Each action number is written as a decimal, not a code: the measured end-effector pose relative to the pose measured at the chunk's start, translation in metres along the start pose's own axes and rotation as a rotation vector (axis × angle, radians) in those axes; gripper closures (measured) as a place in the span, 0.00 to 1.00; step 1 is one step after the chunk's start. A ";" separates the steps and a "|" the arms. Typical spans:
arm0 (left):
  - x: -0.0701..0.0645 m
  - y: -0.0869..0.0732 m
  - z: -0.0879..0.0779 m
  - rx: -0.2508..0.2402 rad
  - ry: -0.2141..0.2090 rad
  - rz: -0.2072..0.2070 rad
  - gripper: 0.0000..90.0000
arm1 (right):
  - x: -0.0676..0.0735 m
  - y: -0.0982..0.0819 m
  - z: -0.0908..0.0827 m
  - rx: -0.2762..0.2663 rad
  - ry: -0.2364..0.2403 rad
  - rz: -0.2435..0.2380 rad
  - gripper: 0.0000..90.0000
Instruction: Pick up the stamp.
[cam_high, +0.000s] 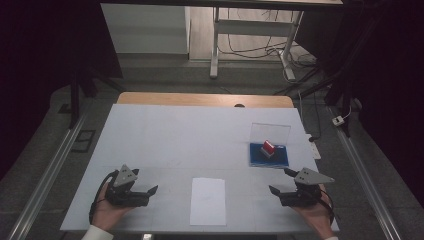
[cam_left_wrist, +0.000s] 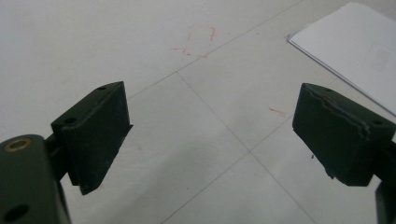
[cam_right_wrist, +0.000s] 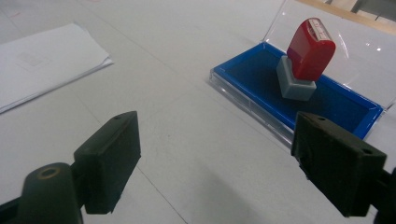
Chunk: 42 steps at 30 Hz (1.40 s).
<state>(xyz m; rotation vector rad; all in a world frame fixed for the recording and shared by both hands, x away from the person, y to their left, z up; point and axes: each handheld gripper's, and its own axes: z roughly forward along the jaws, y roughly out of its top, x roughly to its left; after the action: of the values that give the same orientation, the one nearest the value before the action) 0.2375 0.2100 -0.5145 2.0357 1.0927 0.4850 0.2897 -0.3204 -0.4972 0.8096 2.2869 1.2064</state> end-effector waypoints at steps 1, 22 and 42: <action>0.001 0.000 0.000 -0.002 -0.001 0.000 0.13 | 0.000 0.000 -0.001 0.015 0.002 -0.003 0.18; 0.008 -0.008 -0.005 -0.008 0.002 -0.012 0.13 | 0.001 0.004 -0.002 0.038 0.017 0.014 0.26; 0.008 -0.008 -0.005 0.001 -0.001 -0.006 0.14 | 0.001 0.028 -0.008 0.024 0.013 0.010 0.29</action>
<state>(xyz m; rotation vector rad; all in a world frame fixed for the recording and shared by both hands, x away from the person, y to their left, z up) 0.2346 0.2210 -0.5178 2.0327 1.0986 0.4808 0.2920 -0.3119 -0.4688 0.8248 2.3150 1.1942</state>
